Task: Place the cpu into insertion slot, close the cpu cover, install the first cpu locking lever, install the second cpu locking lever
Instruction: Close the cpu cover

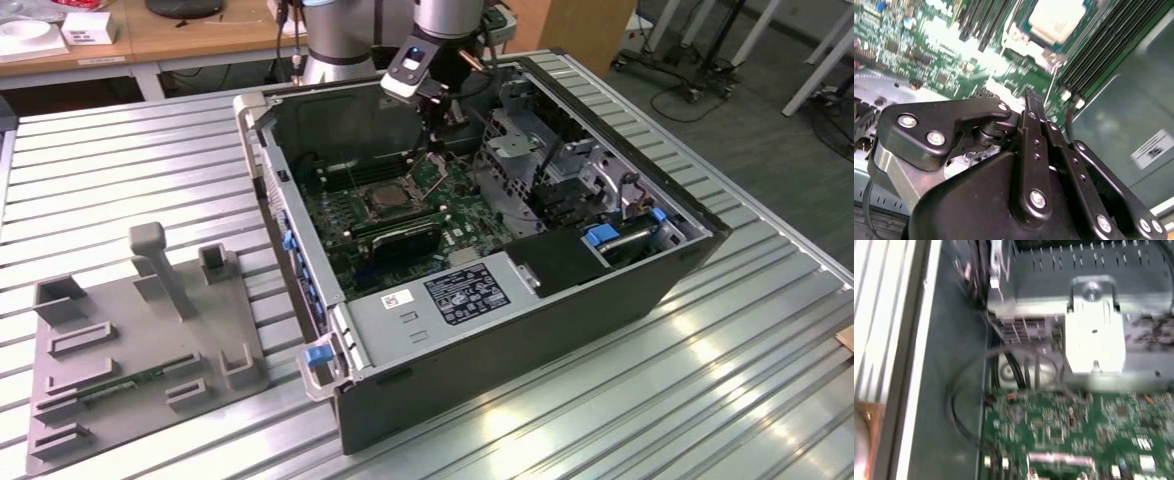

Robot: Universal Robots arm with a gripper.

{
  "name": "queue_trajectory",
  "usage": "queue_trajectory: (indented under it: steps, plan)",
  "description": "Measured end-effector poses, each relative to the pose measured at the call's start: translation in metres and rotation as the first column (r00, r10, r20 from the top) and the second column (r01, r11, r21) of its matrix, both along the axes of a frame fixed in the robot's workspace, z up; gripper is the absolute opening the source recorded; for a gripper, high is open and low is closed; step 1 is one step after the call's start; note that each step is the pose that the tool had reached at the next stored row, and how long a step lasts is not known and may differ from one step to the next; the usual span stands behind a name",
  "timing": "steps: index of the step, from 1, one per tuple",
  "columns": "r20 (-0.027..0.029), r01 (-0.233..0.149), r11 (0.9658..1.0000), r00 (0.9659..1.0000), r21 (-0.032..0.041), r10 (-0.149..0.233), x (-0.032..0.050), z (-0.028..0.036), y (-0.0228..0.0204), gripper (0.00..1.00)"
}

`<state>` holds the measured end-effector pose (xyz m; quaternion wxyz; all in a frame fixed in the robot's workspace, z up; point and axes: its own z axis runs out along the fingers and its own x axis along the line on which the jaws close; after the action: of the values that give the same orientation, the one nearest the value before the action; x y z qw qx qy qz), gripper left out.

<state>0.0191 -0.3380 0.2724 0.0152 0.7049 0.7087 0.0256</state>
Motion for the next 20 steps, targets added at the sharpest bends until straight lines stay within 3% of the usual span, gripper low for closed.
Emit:
queue_trajectory:
  steps: [6, 11, 20]
  plan:
    - [0.0, 0.0, 1.0, 1.0, 0.0, 0.0, 0.0162, -0.0001, 0.0, 0.11]
    - [-0.0002, 0.0, 1.0, 1.0, 0.0, 0.0, 0.0185, -0.0002, 0.0, 0.11]
    - [-0.0032, 0.0, 1.0, 1.0, -0.0001, 0.0, 0.0337, -0.0027, 0.0, 0.11]
